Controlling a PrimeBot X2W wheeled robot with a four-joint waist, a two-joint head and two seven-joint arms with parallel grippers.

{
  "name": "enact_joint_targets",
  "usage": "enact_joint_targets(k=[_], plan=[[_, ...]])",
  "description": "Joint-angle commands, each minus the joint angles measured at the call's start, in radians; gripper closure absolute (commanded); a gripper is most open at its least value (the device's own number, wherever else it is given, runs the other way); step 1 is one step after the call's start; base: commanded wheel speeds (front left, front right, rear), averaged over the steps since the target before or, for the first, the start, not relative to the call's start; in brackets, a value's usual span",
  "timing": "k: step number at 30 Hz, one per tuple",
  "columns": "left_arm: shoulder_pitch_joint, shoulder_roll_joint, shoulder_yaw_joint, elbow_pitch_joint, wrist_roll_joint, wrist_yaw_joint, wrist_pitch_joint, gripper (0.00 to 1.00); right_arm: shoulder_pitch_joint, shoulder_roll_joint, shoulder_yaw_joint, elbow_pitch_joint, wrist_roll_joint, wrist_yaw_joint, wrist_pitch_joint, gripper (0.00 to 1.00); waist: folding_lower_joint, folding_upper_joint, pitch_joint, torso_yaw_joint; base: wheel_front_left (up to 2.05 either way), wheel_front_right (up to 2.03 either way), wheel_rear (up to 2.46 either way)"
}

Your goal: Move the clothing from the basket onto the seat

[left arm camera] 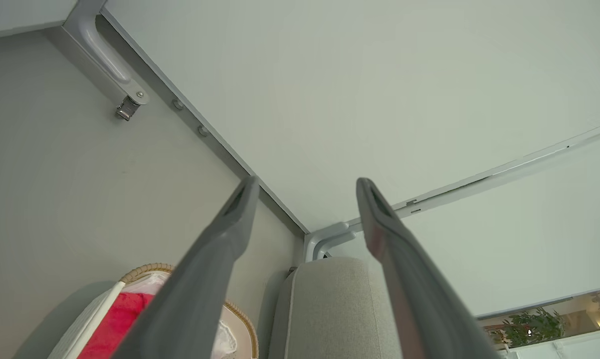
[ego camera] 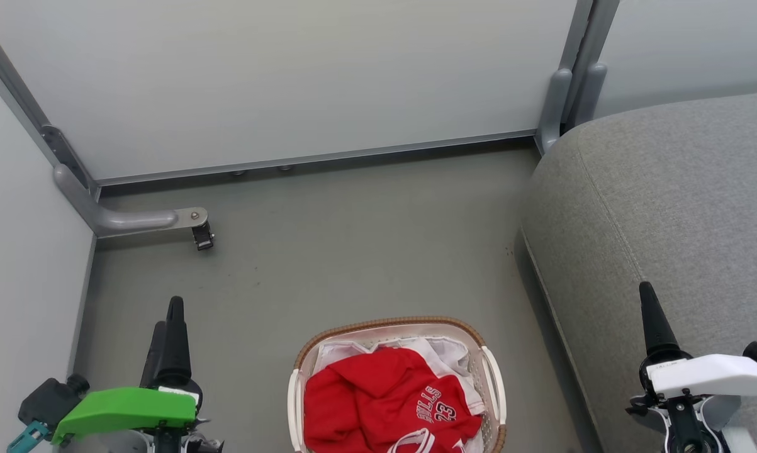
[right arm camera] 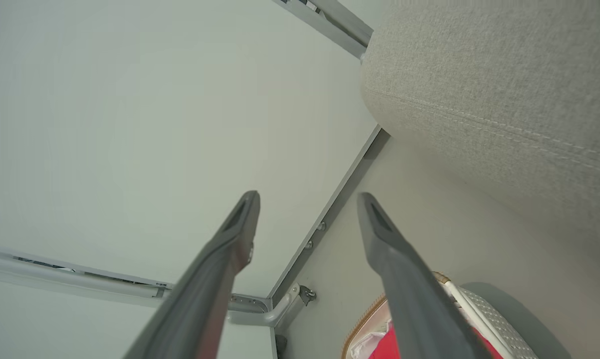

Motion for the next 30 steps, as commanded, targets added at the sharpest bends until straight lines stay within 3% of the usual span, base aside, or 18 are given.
enact_joint_targets(k=[1,8,30], plan=[[0.000,0.007,-0.005,-0.021,0.042,-0.005,-0.011,0.00,-0.002,-0.008,-0.003,-0.023,-0.045,0.000,-0.011,0.00,0.0000,0.0000,0.000,0.000,0.00,0.00,0.00],[0.007,0.007,-0.026,-0.038,0.155,-0.005,-0.033,0.00,0.009,-0.008,0.034,-0.082,-0.242,0.000,-0.034,0.00,0.0000,0.0000,0.002,0.001,0.00,0.00,0.00],[0.042,0.010,-0.076,-0.028,0.499,0.026,-0.094,0.00,0.037,-0.012,0.059,-0.064,-0.570,0.000,-0.095,0.00,0.0000,0.0000,-0.007,0.004,0.00,0.00,0.00]])
